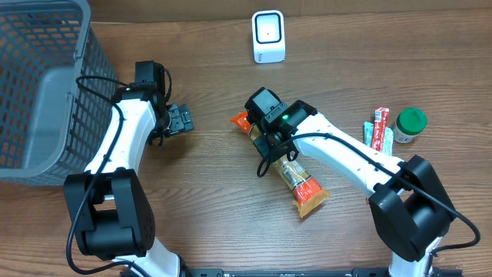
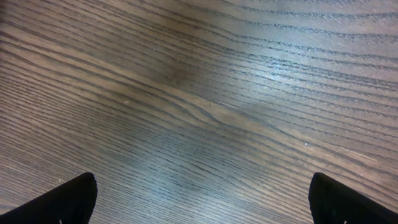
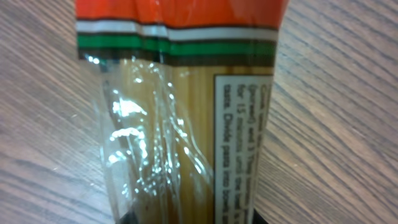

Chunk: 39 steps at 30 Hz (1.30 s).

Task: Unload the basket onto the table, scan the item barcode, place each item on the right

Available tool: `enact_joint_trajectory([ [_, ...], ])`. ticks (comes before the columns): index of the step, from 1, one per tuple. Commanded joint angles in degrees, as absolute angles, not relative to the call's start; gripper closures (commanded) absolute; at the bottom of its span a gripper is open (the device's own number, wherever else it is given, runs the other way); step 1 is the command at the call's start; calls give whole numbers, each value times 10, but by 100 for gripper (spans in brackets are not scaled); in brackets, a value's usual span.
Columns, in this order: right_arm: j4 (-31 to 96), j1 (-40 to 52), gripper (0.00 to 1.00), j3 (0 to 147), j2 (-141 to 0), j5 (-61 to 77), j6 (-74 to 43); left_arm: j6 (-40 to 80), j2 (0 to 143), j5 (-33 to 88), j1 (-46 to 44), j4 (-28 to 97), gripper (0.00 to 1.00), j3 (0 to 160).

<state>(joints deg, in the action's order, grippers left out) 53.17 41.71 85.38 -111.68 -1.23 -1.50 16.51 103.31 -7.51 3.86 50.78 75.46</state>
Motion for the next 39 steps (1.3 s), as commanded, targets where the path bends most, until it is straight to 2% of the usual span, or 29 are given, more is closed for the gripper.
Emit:
enact_joint_trajectory([
  [1, 526, 419, 96, 868, -1083, 8, -14, 163, 1031, -74, 41, 507, 0, 754],
  [10, 543, 419, 96, 872, -1079, 8, -15, 163, 1031, -74, 41, 507, 0, 754],
  [19, 549, 419, 96, 873, -1009, 4, -14, 163, 1031, -74, 41, 507, 0, 754],
  [26, 575, 413, 97, 884, -940, -73, -14, 163, 1031, -74, 41, 507, 0, 754],
  [33, 683, 368, 97, 1000, -937, -73, -13, 163, 1031, -74, 41, 507, 0, 754],
  [39, 727, 352, 97, 1126, -947, -90, 56, 163, 1031, -74, 41, 507, 0, 754],
])
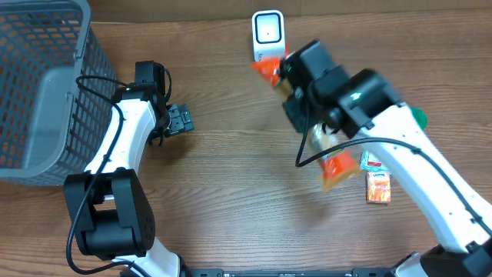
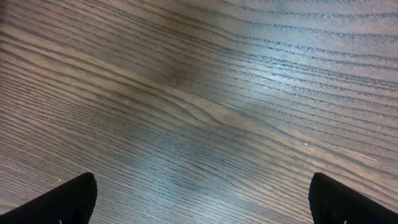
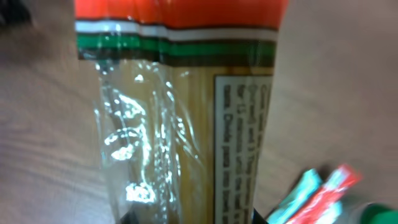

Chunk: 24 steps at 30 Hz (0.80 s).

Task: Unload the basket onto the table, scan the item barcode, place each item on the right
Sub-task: 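Lift the pasta package and carry it up to the white scanner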

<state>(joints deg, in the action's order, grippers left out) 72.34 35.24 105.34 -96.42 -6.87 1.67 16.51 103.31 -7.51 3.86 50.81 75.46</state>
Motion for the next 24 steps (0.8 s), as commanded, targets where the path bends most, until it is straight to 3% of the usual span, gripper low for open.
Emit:
enact_joint_trajectory([
  [1, 735, 349, 97, 1148, -953, -93, 66, 163, 1031, -74, 41, 507, 0, 754],
  [9, 736, 342, 97, 1299, -1047, -185, 177, 163, 1031, -74, 41, 507, 0, 754],
  [24, 387, 373, 97, 1298, -1241, -381, 571, 163, 1031, -74, 41, 507, 0, 754],
])
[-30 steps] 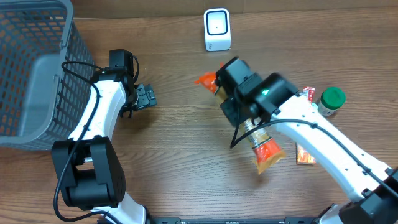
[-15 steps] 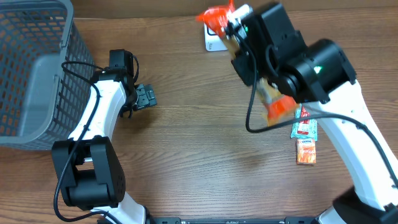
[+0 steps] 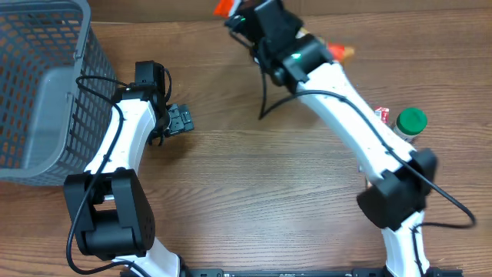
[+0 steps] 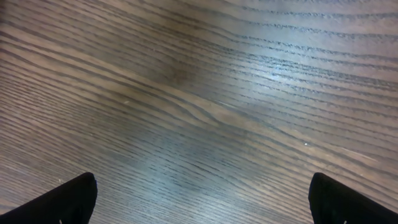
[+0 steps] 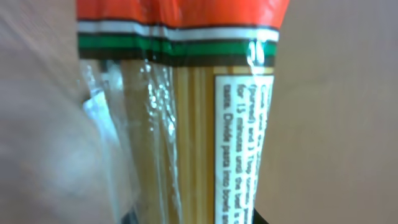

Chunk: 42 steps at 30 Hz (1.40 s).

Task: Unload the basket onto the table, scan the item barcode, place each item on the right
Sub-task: 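Lift the pasta package and carry it up to the white scanner, then hold the pasta package in front of the white scanner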

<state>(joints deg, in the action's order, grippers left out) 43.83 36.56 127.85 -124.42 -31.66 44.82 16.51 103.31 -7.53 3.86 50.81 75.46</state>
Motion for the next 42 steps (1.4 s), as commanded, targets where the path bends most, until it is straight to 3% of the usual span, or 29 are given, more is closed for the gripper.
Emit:
enact_joint_trajectory([
  [1, 359, 373, 97, 1297, -1253, -381, 586, 163, 1031, -74, 41, 507, 0, 754],
  [10, 102, 373, 97, 1297, -1356, -389, 698, 163, 1031, -74, 41, 507, 0, 754],
  [22, -112, 361, 97, 1297, -1442, -360, 766, 163, 1031, -74, 41, 507, 0, 754],
  [36, -205, 356, 97, 1297, -1499, -302, 749, 163, 1031, -74, 41, 507, 0, 754],
  [42, -305, 359, 97, 1297, -1508, -308, 753, 163, 1031, -74, 41, 507, 0, 754],
])
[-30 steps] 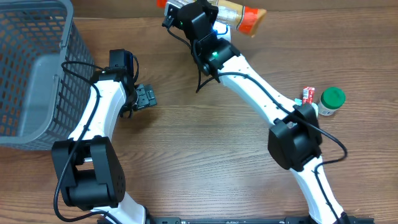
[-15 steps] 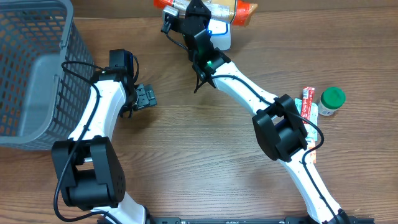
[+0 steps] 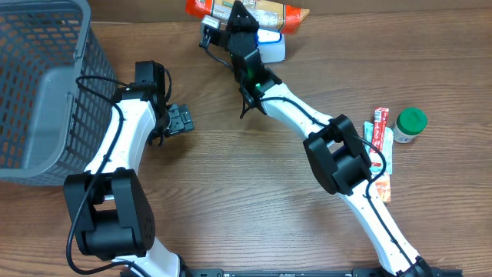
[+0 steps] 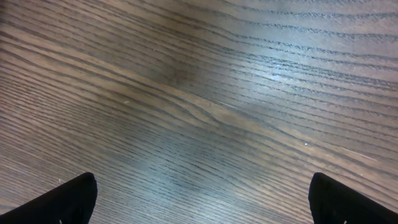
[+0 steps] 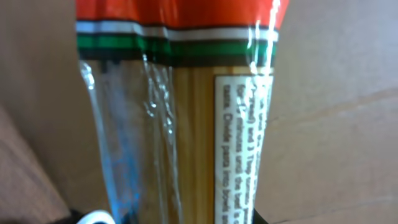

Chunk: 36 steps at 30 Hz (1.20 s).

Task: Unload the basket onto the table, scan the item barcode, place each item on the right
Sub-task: 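Hold the pasta package in front of the white scanner, then carry the pasta package right and lower it beside the other items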

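The item is a long clear pack of spaghetti (image 3: 257, 11) with orange ends. It is held level at the far edge of the table, right above the white scanner (image 3: 273, 48), which it partly covers. My right gripper (image 3: 234, 17) is shut on the pack. In the right wrist view the spaghetti pack (image 5: 180, 112) fills the frame, its white text label facing the camera. It hides the right gripper (image 5: 193, 219). No barcode shows. My left gripper (image 3: 181, 120) rests low over bare wood to the left. That left gripper (image 4: 202, 205) is open and holds nothing.
A grey mesh basket (image 3: 38, 85) stands at the far left. A green-lidded jar (image 3: 410, 123), red and green stick packets (image 3: 378, 137) and an orange packet (image 3: 382, 188) lie at the right.
My right gripper has carried the pack from a slanted hold over the scanner to a level hold further left at the far edge. Part of the scanner shows again. The left arm has not moved.
My right gripper was shut on the pack as it lay in the middle of the table. Then the pack was in the air beside the scanner. After that it was slanted over the scanner, and now it is level above it. The left gripper stayed open throughout.
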Available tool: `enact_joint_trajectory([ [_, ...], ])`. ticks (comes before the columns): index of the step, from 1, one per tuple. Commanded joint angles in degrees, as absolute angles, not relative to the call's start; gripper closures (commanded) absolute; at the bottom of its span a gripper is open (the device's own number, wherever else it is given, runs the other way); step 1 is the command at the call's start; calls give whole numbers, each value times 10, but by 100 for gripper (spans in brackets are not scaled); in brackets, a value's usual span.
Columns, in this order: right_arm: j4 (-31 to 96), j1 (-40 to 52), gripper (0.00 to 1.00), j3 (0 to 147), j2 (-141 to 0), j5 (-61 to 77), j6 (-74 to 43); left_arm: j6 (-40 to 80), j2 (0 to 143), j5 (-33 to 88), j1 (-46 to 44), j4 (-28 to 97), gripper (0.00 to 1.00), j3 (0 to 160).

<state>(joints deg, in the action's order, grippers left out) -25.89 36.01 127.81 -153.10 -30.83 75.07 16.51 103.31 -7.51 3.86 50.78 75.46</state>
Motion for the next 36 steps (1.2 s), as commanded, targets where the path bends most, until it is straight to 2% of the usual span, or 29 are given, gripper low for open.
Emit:
enact_joint_trajectory([
  [1, -313, 359, 97, 1297, -1508, -314, 753, 163, 1031, -74, 41, 507, 0, 754],
  [5, -291, 360, 97, 1297, -1509, -336, 749, 163, 1031, -74, 41, 507, 0, 754],
  [11, -241, 355, 97, 1297, -1509, -331, 658, 163, 1031, -74, 41, 507, 0, 754],
  [15, -233, 354, 97, 1297, -1509, -335, 645, 163, 1031, -74, 41, 507, 0, 754],
  [17, -248, 356, 97, 1298, -1509, -368, 618, 163, 1031, -74, 41, 507, 0, 754],
  [21, -355, 375, 97, 1298, -1502, -434, 620, 163, 1031, -74, 41, 507, 0, 754],
  [23, -342, 384, 97, 1298, -1486, -435, 624, 163, 1031, -74, 41, 507, 0, 754],
  [28, -194, 403, 97, 1298, -1417, -429, 594, 163, 1031, -74, 41, 507, 0, 754],
  [33, 43, 409, 97, 1298, -1327, -455, 430, 163, 1031, -74, 41, 507, 0, 754],
  [36, 241, 404, 97, 1298, -1271, -440, 282, 163, 1031, -74, 41, 507, 0, 754],
])
